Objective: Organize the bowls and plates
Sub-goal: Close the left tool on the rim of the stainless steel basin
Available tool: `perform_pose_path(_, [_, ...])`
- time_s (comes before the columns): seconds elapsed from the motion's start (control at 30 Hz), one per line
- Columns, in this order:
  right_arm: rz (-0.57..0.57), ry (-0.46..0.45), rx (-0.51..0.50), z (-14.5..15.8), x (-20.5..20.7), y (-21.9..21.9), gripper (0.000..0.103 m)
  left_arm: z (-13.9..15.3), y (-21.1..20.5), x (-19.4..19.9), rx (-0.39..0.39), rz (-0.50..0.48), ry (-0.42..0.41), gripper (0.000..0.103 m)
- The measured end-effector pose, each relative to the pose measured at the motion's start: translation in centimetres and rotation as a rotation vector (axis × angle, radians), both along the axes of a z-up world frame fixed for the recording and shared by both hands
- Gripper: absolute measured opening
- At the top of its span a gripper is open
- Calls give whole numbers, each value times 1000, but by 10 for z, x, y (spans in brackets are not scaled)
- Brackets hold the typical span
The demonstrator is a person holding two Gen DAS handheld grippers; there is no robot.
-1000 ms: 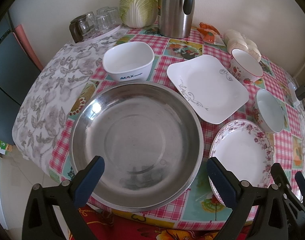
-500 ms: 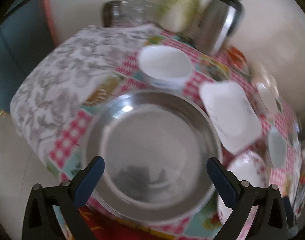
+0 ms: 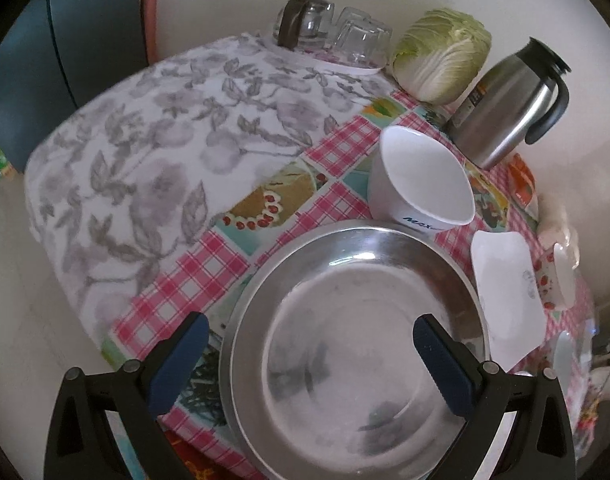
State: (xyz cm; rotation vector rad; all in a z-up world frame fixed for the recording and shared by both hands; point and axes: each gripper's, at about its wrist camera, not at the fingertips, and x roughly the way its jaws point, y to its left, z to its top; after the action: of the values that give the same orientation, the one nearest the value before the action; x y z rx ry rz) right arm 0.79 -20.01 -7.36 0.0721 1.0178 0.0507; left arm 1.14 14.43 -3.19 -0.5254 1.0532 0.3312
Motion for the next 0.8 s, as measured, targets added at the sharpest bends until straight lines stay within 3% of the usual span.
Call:
perform_pose_path(0.4, [127,11,55,-14,15,32,103,-30,20,8,-26,-17,62,102])
perform_pose_path(0.53, [175,9,56,-17,18,45,101,-35,22,8,-38,-22,68,88])
perform_pose_path(0.63, [199,16,44,-20,20,53,93,-39,24,9,-45,-26,82,85])
perform_pose_path(0.8, [207,49,54,-27,23,55,71,-43,28,10,-74,-18,95,83])
